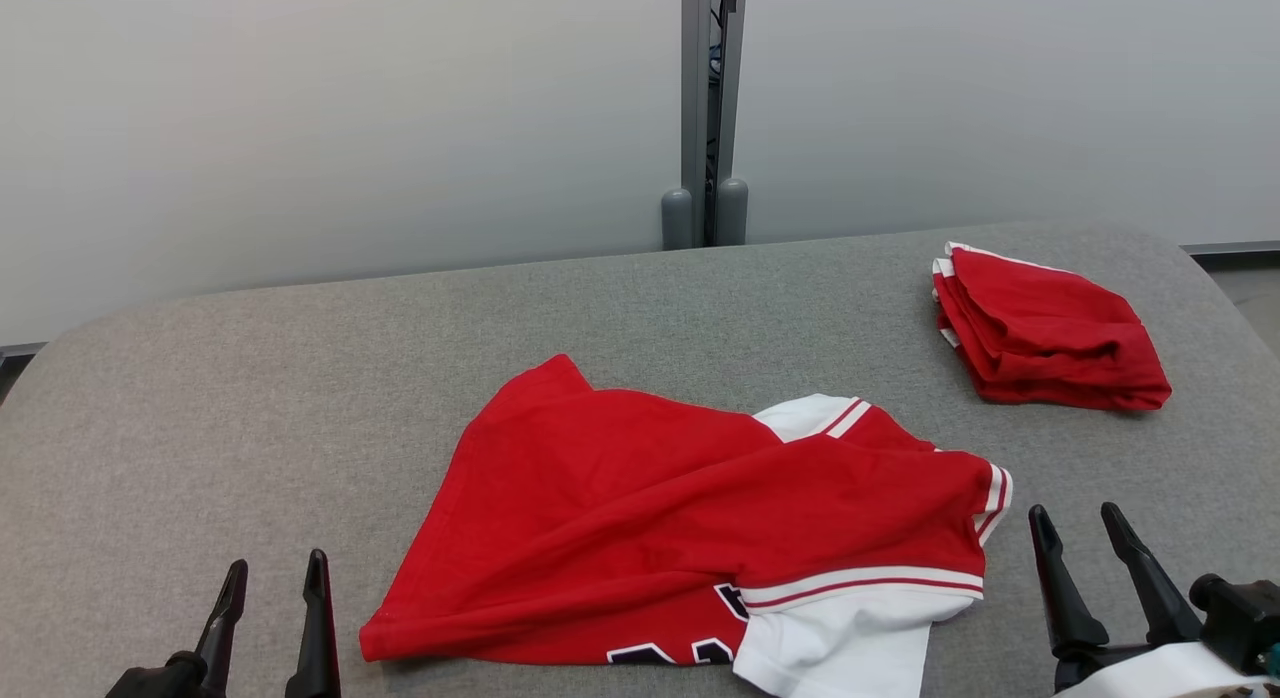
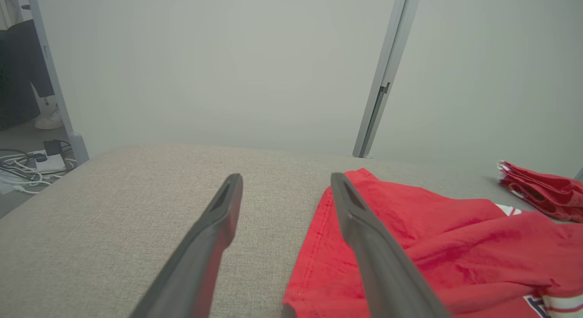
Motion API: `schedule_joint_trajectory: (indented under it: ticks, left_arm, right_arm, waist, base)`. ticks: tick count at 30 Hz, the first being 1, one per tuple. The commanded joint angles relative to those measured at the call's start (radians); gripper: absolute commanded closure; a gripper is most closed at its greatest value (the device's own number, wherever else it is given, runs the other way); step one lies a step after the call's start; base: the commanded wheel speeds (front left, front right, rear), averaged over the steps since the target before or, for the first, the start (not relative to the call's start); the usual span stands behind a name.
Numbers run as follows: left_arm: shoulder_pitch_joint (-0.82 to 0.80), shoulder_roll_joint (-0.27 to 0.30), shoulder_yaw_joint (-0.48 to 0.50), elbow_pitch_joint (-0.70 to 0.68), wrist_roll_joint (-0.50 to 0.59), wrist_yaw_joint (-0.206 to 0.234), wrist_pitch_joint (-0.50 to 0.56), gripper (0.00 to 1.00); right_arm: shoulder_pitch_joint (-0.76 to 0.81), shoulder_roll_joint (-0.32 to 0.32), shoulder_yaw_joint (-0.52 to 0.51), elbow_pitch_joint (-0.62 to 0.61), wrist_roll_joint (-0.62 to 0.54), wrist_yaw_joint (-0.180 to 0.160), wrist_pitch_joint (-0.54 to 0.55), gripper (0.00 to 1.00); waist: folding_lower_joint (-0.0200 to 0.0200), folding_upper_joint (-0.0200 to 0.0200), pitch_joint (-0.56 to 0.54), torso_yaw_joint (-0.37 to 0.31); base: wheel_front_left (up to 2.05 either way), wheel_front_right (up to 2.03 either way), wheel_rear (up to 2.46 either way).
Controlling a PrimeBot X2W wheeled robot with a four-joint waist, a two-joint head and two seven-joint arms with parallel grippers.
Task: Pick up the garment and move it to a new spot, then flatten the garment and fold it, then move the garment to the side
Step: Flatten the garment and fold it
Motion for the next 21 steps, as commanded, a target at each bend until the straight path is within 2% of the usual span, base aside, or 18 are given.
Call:
schedule_joint_trajectory:
  ticks: [1, 9, 21]
  left_arm:
    - [-0.014, 0.005, 0.001, 0.001, 0.001, -0.003, -0.004, 0.0]
    - [-0.032, 0.013, -0.005, 0.01, -0.013, -0.002, 0.03, 0.0]
    - [-0.063, 0.063, -0.005, -0.026, -0.071, 0.004, 0.27, 0.0]
  right_arm:
    - [-0.011, -0.004, 0.003, 0.005, 0.008, 0.0, -0.003, 0.0]
    - [-0.013, -0.004, 0.019, 0.005, 0.02, 0.0, 0.017, 0.0]
    - [0.004, 0.025, 0.037, -0.002, 0.09, 0.0, 0.323, 0.0]
  waist:
    - [0.0, -0.0001, 0.0, -0.001]
    - [0.0, -0.0001, -0.002, -0.007]
    - [0.0, -0.0001, -0.002, -0.025]
  base:
    - [0.0, 0.0, 0.0]
    - [0.0, 0.0, 0.0]
    - [0.0, 0.0, 0.0]
